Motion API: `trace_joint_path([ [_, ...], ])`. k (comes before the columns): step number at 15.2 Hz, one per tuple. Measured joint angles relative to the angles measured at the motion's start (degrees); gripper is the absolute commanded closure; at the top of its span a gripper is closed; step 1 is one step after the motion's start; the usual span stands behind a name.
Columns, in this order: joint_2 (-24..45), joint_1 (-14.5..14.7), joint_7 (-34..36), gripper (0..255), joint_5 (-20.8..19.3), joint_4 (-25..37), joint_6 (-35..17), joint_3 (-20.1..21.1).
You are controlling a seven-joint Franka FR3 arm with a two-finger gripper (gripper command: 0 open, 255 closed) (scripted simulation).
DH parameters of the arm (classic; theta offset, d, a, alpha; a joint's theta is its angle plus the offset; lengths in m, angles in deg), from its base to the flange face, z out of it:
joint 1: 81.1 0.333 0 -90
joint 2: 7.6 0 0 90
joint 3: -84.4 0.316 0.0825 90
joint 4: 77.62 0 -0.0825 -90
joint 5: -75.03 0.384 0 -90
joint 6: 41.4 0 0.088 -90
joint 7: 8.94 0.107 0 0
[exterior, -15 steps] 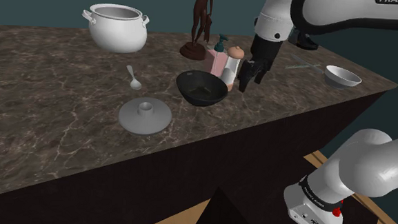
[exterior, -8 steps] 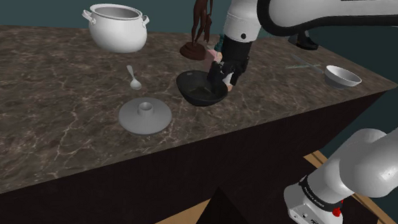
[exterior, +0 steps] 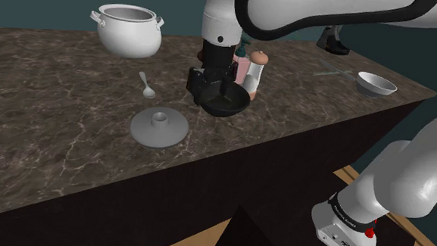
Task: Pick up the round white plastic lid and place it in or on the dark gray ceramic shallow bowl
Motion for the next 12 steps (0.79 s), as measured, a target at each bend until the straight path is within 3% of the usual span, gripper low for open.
trace_joint_path([
  [4, 8.7, 2.4, 5.2, 0, -3.9, 8.8, 0.8, 1.8],
  [10, 23.0, 8.9, 12.2, 0, -10.5, 25.9, 4.6, 2.6],
  [12, 25.2, 9.9, 12.9, 0, -11.4, 28.0, 4.6, 2.4],
])
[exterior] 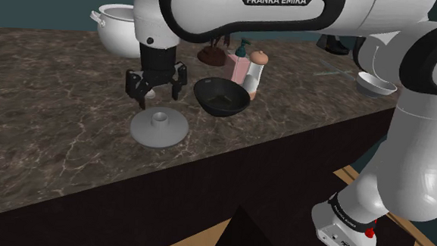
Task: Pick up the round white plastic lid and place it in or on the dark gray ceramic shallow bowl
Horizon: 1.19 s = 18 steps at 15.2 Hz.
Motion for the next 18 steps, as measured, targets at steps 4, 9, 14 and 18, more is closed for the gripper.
trace_joint_path([
  [4, 0.8, -0.1, 0.3, 0, -0.4, -2.2, -2.9, -0.2],
  [9, 1.2, -0.1, 0.5, 0, -0.6, -3.5, -4.6, -0.3],
  [14, 1.2, -0.1, 0.5, 255, -0.6, -3.6, -4.7, -0.3],
  [18, 1.2, -0.1, 0.5, 255, -0.6, -3.6, -4.7, -0.3],
])
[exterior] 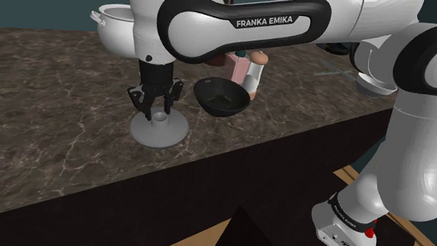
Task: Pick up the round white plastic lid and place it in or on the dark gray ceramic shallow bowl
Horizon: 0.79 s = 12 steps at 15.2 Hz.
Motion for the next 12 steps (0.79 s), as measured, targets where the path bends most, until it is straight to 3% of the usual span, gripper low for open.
trace_joint_path([
  [6, 0.0, 0.1, 0.0, 255, 0.0, 0.3, 0.3, 0.0],
  [12, -0.4, 0.5, -0.2, 255, 0.3, 4.0, 4.3, 0.2],
])
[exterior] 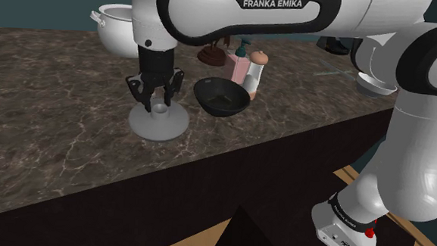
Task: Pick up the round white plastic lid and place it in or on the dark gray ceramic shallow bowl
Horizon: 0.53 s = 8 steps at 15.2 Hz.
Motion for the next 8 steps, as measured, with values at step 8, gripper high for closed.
trace_joint_path([
  [8, 0.8, 1.0, -0.5, 255, -0.2, 7.3, 6.5, 0.0],
])
